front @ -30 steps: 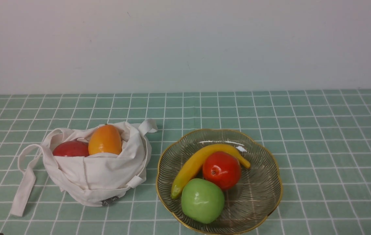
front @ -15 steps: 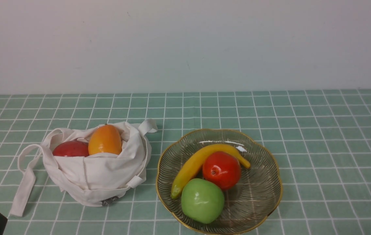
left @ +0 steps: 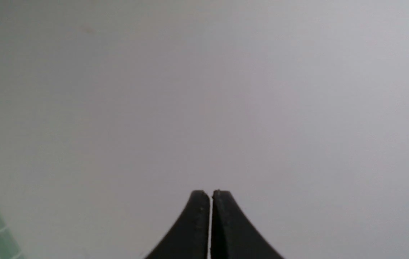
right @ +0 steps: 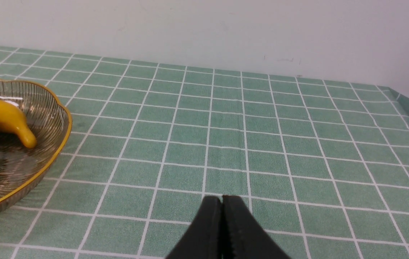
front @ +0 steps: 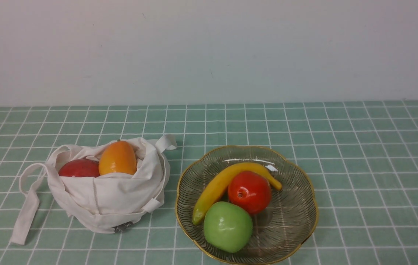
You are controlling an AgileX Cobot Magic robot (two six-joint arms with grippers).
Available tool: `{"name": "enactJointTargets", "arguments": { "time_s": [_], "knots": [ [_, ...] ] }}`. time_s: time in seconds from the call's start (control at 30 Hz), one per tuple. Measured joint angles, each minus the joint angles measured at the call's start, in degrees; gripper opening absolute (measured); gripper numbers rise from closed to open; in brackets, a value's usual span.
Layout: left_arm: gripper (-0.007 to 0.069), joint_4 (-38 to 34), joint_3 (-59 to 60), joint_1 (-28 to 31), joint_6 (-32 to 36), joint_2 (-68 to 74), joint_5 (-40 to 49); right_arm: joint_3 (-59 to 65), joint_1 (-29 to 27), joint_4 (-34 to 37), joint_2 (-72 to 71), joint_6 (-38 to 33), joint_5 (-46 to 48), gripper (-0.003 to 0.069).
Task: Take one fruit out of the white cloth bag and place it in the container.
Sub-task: 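Reach into the cloth bag and grasp the fruit inside with the left gripper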
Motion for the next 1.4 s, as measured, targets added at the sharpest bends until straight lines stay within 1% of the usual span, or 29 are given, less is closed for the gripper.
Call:
{"name": "enactJointTargets", "arguments": {
  "time_s": [0.03, 0.1, 0.13, 0.17, 0.2, 0.27, 0.3, 0.43, 0.5, 0.53, 0.6, 0.63, 0.67, 0.77, 0.83, 0.9, 1.0, 1.07, 1.13, 1.2, 1.23, 1.27, 1.3, 1.33, 1.4],
  "knots": [
    [-0.0008, 1.94, -2.0, 0.0, 1.33, 0.88, 1.28, 0.0, 0.0, 0.0, 0.0, 0.0, 0.0, -0.0015],
    [-0.0008, 7.09, -7.78, 0.0, 5.64, 4.32, 8.11, 0.0, 0.0, 0.0, 0.0, 0.0, 0.0, -0.0015],
    [-0.0008, 9.46, -11.45, 0.0, 8.2, 7.51, 13.75, 0.0, 0.0, 0.0, 0.0, 0.0, 0.0, -0.0015],
    [-0.0008, 10.26, -12.05, 0.0, 8.61, 8.12, 15.81, 0.0, 0.0, 0.0, 0.0, 0.0, 0.0, -0.0015],
    [-0.0008, 12.71, -16.94, 0.0, 11.23, 13.86, 23.23, 0.0, 0.0, 0.0, 0.0, 0.0, 0.0, -0.0015],
    [-0.0008, 15.09, -22.32, 0.0, 13.81, 20.82, 34.61, 0.0, 0.0, 0.0, 0.0, 0.0, 0.0, -0.0015],
    [-0.0008, 17.68, -25.77, 0.0, 15.43, 27.51, 43.78, 0.0, 0.0, 0.0, 0.0, 0.0, 0.0, -0.0015],
    [-0.0008, 24.33, -35.33, 0.0, 17.88, 44.8, 61.27, 0.0, 0.0, 0.0, 0.0, 0.0, 0.0, -0.0015],
    [-0.0008, 27.93, -40.24, 0.0, 18.88, 54.27, 66.43, 0.0, 0.0, 0.0, 0.0, 0.0, 0.0, -0.0015],
    [-0.0008, 28.91, -41.72, 0.0, 19.21, 56.62, 67.28, 0.0, 0.0, 0.0, 0.0, 0.0, 0.0, -0.0015],
    [-0.0008, 32.02, -47.91, 0.0, 20.52, 65.85, 69.37, 0.0, 0.0, 0.0, 0.0, 0.0, 0.0, -0.0015],
    [-0.0008, 32.18, -48.38, 0.0, 20.6, 65.85, 69.37, 0.0, 0.0, 0.0, 0.0, 0.0, 0.0, -0.0015],
    [-0.0008, 33.52, -51.86, -0.3, 20.81, 70.94, 69.97, 0.0, 0.0, 0.0, 0.0, 0.0, 0.0, -0.0015],
    [-0.0008, 36.38, -56.34, -1.84, 20.75, 77.77, 70.85, 0.0, 0.0, 0.0, 0.0, 0.0, 0.0, -0.0015],
    [-0.0008, 39.87, -60.32, -3.9, 20.05, 82.62, 72.08, 0.0, 0.0, 0.0, 0.0, 0.0, 0.0, -0.0015],
    [-0.0008, 42.07, -63.21, -5.83, 18.36, 86.52, 72.8, 0.0, 0.0, 0.0, 0.0, 0.0, 0.0, -0.0015],
    [-0.0005, 44.46, -66.63, -7.25, 15.04, 90.37, 72.89, 0.0, 0.0, 0.0, 0.0, 0.0, 0.0, -0.0015],
    [0.0011, 46.23, -69.23, -7.5, 11.33, 92.54, 72.89, 0.0, 0.0, 0.0, 0.0, 0.0, 0.0, -0.0015],
    [0.0058, 47.53, -70.84, -7.5, 7.66, 94.55, 72.41, 0.0, 0.0, 0.0, 0.0, 0.0, 0.0, -0.0015],
    [0.0102, 47.75, -71.43, -7.5, 6.26, 95.78, 71.79, 0.0, 0.0, 0.0, 0.0, 0.0, 0.0, -0.0015],
    [0.0141, 47.75, -71.59, -7.5, 5.83, 96.57, 71.27, 0.0, 0.0, 0.0, 0.0, 0.0, 0.0, -0.0015],
    [0.0206, 47.75, -71.7, -7.5, 5.48, 97.61, 70.76, 0.0, 0.0, 0.0, 0.0, 0.0, 0.0, -0.0015],
    [0.0236, 47.75, -71.77, -7.62, 5.31, 98.34, 70.71, 0.0, 0.0, 0.0, 0.0, 0.0, 0.0, -0.0015],
    [0.0311, 47.64, -71.83, -7.68, 5.18, 99.53, 70.71, 0.0, 0.0, 0.0, 0.0, 0.0, 0.0, -0.0015],
    [0.0366, 47.29, -71.83, -7.73, 5.08, 100.54, 70.71, 0.0, 0.0, 0.0, 0.0, 0.0, 0.0, -0.0015]
  ]
}}
